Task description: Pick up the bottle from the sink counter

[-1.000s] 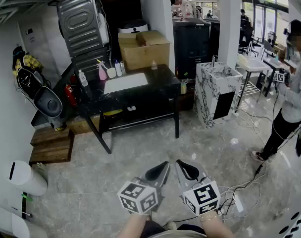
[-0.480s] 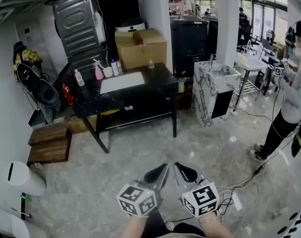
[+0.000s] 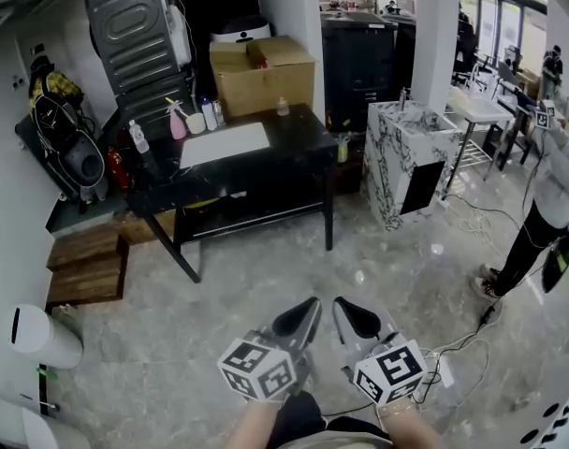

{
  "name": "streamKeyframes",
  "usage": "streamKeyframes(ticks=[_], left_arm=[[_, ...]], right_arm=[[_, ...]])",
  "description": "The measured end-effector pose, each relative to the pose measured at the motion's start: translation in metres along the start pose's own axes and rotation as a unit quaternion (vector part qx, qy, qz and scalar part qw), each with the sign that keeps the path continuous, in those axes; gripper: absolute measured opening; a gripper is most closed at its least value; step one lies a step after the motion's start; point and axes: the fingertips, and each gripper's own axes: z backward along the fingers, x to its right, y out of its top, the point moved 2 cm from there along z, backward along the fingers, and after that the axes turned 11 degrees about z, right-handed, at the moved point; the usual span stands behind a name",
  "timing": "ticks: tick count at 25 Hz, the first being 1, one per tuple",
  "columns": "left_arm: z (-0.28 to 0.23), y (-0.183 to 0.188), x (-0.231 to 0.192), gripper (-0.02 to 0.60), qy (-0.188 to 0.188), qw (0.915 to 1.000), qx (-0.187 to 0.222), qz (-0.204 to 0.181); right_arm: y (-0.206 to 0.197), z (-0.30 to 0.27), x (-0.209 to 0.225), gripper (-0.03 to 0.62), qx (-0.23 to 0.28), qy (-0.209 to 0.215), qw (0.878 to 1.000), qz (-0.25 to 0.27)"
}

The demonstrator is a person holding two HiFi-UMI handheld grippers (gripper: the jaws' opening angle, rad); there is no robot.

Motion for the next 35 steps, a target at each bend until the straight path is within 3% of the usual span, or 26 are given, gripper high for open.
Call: streamKeyframes(ticks=[6, 10, 14, 17, 21, 35], left_arm=[[-0.05, 0.037, -0.04, 0.006, -0.016, 0.9999, 0.005, 0.001], [-0.09, 0.072, -0.072, 0.006, -0.021, 0.9993, 0.011, -0.028], [-0.129, 0.091, -0.105, 0.006, -0.039, 0.9965, -0.03, -0.067], [-0.147, 0.108, -0.137, 0.006, -0.029, 0.9953, -0.037, -0.084], [-0.172, 0.133, -0.179, 0.006, -0.021, 0.9961, -0.031, -0.08], [-0.242, 0.182, -0.251, 0.006, -0.024, 0.9973, -0.004, -0.07]], right_arm=[[0.009, -0.062, 0.047, 0.002, 0.013, -0.025, 0.999, 0.019], [0.01, -0.115, 0.071, 0.002, 0.001, -0.005, 1.0, 0.026], [0.012, -0.165, 0.093, 0.002, -0.008, 0.003, 1.0, 0.027], [0.007, -0.206, 0.108, 0.002, -0.016, 0.01, 0.999, 0.026], [-0.001, -0.256, 0.119, 0.002, -0.02, 0.02, 0.999, 0.03], [-0.011, -0.362, 0.19, 0.002, -0.024, 0.02, 0.999, 0.019]])
